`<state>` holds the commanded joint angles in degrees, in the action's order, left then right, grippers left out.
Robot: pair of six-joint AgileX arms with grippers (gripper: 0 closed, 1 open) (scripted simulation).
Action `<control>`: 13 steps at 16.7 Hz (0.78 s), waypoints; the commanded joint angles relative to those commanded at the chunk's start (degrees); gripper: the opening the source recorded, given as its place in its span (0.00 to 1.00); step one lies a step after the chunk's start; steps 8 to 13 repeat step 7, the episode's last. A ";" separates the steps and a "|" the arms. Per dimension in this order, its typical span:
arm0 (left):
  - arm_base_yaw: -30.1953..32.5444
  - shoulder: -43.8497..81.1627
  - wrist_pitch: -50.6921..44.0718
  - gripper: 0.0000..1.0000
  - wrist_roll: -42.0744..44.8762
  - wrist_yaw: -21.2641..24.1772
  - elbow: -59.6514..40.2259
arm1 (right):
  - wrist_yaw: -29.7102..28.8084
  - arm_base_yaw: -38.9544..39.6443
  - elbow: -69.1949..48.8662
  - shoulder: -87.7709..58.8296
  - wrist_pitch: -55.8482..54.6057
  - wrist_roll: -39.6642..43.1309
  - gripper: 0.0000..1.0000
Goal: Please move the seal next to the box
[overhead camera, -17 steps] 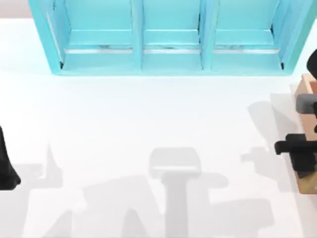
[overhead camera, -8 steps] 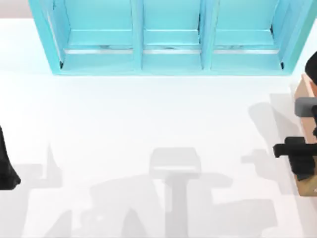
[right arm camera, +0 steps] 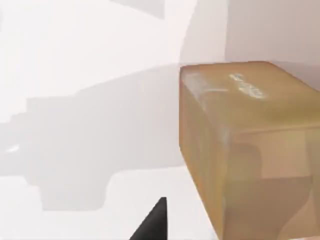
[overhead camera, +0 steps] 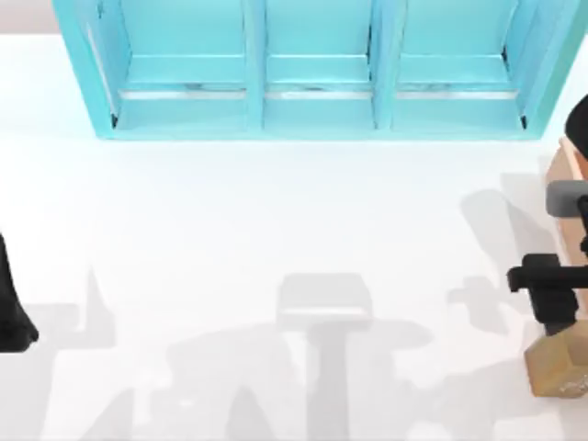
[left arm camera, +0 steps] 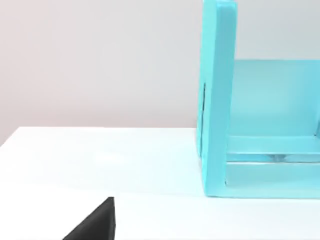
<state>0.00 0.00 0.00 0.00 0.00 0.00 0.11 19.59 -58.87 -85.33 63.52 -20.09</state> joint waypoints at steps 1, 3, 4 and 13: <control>0.00 0.00 0.00 1.00 0.00 0.00 0.00 | 0.00 0.00 0.00 0.00 0.00 0.00 0.98; 0.00 0.00 0.00 1.00 0.00 0.00 0.00 | 0.00 0.00 0.00 0.00 0.00 0.00 1.00; 0.00 0.00 0.00 1.00 0.00 0.00 0.00 | 0.00 0.00 0.00 0.00 0.00 0.00 1.00; 0.00 0.00 0.00 1.00 0.00 0.00 0.00 | 0.00 0.00 0.00 0.00 0.00 0.00 1.00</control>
